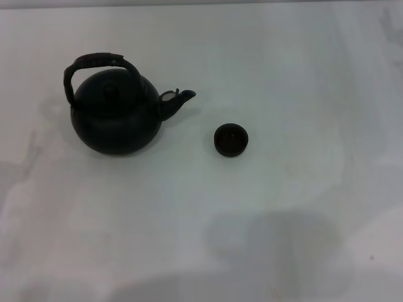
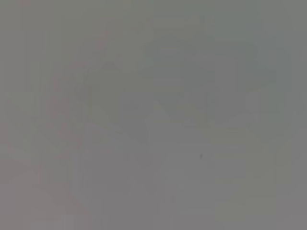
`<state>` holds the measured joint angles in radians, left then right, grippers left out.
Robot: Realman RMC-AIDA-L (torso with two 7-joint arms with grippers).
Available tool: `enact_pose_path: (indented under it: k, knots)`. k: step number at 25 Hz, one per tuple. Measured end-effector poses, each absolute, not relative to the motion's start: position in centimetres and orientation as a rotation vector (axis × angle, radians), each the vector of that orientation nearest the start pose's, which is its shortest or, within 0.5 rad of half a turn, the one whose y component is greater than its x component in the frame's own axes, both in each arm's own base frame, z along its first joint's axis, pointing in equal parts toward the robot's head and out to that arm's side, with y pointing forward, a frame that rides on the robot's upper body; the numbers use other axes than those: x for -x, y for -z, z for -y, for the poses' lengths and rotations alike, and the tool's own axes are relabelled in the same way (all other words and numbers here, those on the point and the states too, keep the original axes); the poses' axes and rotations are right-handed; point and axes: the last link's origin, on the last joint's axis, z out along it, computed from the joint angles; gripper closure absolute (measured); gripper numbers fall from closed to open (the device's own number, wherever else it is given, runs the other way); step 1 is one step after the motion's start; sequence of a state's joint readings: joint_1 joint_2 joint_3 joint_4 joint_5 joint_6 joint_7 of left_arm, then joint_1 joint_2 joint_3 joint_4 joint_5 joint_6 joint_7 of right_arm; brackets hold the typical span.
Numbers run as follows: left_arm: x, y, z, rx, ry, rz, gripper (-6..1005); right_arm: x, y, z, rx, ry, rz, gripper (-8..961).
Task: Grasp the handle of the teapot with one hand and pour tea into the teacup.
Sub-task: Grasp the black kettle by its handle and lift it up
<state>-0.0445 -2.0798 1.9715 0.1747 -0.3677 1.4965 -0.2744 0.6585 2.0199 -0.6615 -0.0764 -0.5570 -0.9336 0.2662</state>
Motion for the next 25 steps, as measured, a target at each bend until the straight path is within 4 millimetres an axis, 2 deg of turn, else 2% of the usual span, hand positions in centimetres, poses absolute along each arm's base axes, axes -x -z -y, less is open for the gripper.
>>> enact_pose_path:
  k: [2, 6, 11, 25]
  knots:
    - [37.2, 0.0, -19.0, 1.557, 0.786, 0.549, 112, -33.2, -5.7, -41.2, 1.43, -0.621, -0.613, 127]
    - [36.4, 1.0, -19.5, 1.634, 0.805, 0.535, 112, -33.3, -5.7, -41.1, 1.428, -0.619, -0.616, 127]
    - [34.6, 2.8, -21.7, 1.798, 0.831, 0.488, 111, -33.7, -5.6, -40.8, 1.424, -0.613, -0.627, 127]
    - [34.4, 3.8, -24.2, 1.847, 0.781, 0.527, 112, -34.0, -5.5, -40.5, 1.421, -0.61, -0.639, 127]
